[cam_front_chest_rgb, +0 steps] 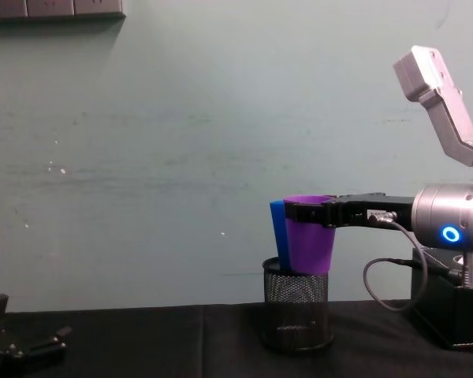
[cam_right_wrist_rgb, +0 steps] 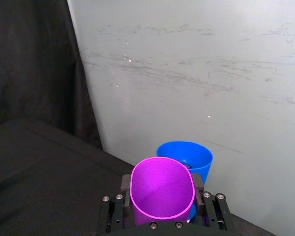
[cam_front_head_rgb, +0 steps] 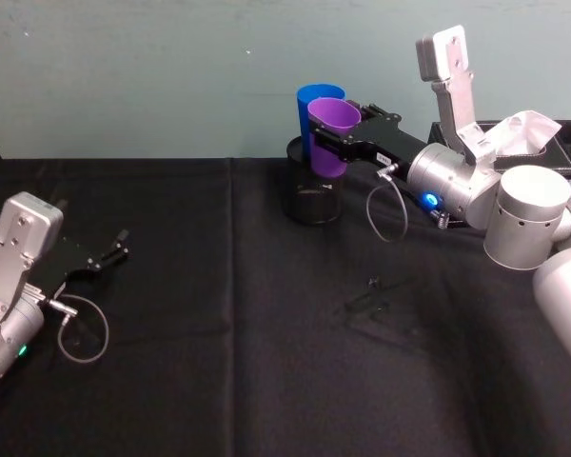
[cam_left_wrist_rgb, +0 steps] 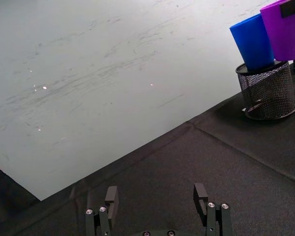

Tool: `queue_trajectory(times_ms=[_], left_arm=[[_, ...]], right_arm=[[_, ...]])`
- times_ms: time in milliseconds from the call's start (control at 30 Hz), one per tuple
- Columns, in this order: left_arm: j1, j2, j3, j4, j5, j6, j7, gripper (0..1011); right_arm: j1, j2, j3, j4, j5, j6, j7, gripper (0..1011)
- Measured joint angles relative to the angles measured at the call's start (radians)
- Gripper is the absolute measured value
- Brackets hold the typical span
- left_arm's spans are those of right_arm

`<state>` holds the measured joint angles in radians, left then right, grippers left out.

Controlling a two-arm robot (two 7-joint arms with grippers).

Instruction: Pick up one cup with a gripper and tap it against the other cup.

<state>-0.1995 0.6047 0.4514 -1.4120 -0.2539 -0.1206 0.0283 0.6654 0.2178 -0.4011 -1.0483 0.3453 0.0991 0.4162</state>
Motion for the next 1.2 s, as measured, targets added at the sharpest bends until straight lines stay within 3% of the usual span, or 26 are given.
queue_trajectory(times_ms=[800,1033,1200], left_arm=[[0.000,0.000,0.000,0.000,0.000,0.000,0.000,1000],[0.000,0.000,0.000,0.000,0.000,0.000,0.000,1000],[0.000,0.000,0.000,0.000,0.000,0.000,0.000,1000]], right_arm=[[-0.008,0.002,0.003,-0.008,0.000,-0.014,0.007,720],[-0.069,0.033,0.014,-0.100,0.013,0.001,0.018,720],[-0.153,0.074,0.024,-0.228,0.043,0.035,0.022,720]])
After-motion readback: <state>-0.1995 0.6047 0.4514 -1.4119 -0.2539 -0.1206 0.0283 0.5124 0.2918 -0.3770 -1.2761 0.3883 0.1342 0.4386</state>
